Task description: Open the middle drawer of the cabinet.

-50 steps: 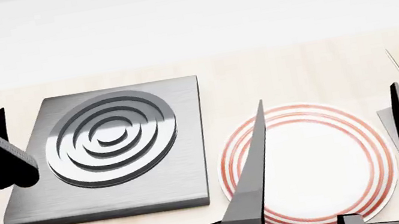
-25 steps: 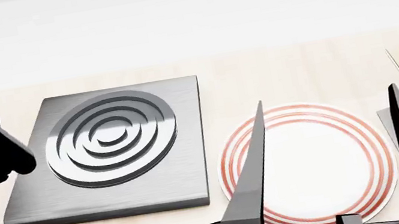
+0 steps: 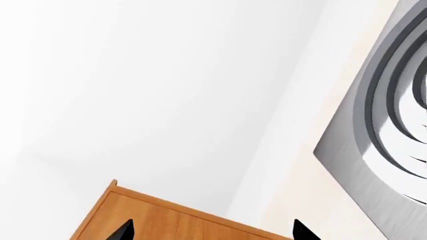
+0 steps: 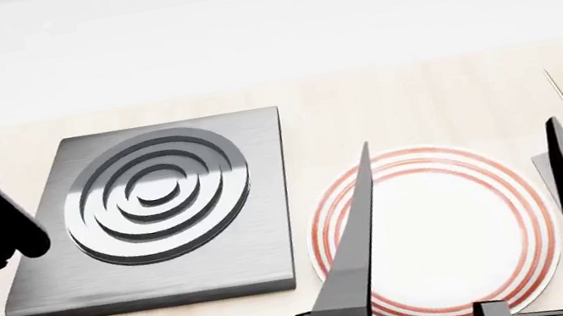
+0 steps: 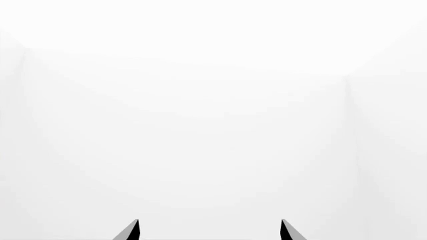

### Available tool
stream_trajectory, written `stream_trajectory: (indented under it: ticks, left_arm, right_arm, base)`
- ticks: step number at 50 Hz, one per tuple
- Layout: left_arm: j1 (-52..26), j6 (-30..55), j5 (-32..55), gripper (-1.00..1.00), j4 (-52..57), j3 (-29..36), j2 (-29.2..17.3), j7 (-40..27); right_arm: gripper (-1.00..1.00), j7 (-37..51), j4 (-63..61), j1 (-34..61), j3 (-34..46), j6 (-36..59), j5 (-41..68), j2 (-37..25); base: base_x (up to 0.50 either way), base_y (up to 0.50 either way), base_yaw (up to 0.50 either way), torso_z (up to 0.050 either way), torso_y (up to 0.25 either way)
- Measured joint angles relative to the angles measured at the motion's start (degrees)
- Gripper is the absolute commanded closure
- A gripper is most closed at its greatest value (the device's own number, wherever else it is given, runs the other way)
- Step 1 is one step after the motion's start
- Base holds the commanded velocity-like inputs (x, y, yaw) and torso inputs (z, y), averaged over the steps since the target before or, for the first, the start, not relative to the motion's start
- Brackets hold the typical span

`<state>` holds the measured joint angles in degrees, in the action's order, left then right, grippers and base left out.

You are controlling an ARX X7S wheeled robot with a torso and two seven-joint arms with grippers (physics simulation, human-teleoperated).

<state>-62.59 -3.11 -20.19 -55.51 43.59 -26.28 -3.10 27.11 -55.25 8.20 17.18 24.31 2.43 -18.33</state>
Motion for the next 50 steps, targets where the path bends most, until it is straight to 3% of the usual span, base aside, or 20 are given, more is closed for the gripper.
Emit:
stream_trajectory:
  ticks: [16,50]
  left_arm:
    - [-4.27,-6.49,1.44,-1.0,-15.36,3.28,3.47,-3.73]
    - [-4.68,-7.76,11.17,-1.0,-19.25,14.79,3.16,-4.84]
  right_arm:
    - [-1.0,0.42,0.35,0.03,0.23,-0.34,0.41,-0.26]
    - [-1.0,1.34,0.5,0.09,0.63,-0.69,0.92,-1.07]
  base:
    - [0.0,0.0,0.0,0.0,0.0]
    - [0.0,0.0,0.0,0.0,0.0]
